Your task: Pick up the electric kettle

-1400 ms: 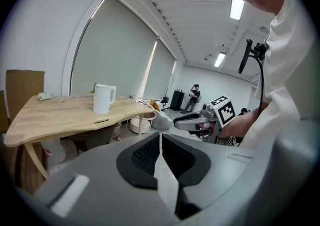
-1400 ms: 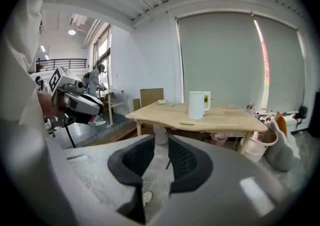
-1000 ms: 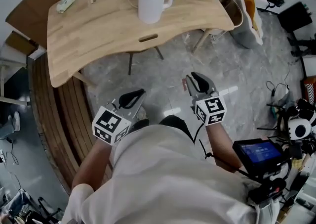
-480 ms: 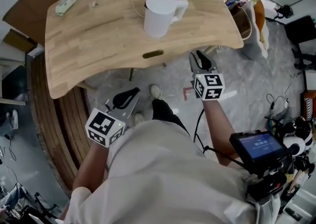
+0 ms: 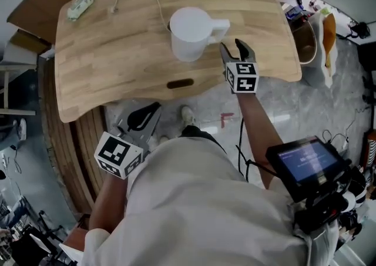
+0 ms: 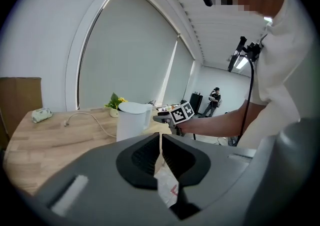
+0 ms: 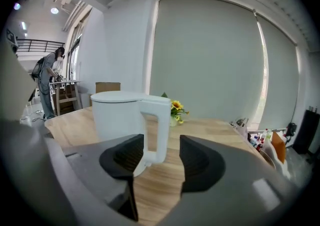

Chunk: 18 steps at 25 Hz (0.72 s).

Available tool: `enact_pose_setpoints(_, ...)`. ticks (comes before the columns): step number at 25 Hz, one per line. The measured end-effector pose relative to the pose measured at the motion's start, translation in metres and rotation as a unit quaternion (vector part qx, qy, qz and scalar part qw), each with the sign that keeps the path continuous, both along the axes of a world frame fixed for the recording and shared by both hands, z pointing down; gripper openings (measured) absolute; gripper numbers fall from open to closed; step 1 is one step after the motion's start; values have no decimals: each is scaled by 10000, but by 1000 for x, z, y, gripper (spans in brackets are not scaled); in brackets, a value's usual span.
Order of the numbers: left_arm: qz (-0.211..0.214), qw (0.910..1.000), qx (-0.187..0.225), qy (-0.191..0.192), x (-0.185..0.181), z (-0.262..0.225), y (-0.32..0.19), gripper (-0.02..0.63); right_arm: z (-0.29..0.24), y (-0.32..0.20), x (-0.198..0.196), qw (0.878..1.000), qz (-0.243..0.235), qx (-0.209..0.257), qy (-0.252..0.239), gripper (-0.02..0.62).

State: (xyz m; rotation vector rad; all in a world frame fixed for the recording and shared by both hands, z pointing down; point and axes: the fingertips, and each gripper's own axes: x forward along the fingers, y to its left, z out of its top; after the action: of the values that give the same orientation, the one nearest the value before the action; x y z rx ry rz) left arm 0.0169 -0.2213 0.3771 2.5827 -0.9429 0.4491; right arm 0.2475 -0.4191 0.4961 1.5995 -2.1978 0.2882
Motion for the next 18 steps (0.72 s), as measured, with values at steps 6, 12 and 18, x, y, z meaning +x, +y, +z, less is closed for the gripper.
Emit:
enact_pose_setpoints(6,-315,9994,-109,-41,20,9,-26,23,22,-55,-4,9995,-323,7,70,213)
enact_pose_setpoints(12,-597,9979,-208,-130,22,26,-61,23,46,-104,-12,9989,-405,79,227,213)
enact_pose_setpoints(18,-824,9963,-119,-217,12,16,-54,23,41,-105,-24,9983,-493,92,308,213)
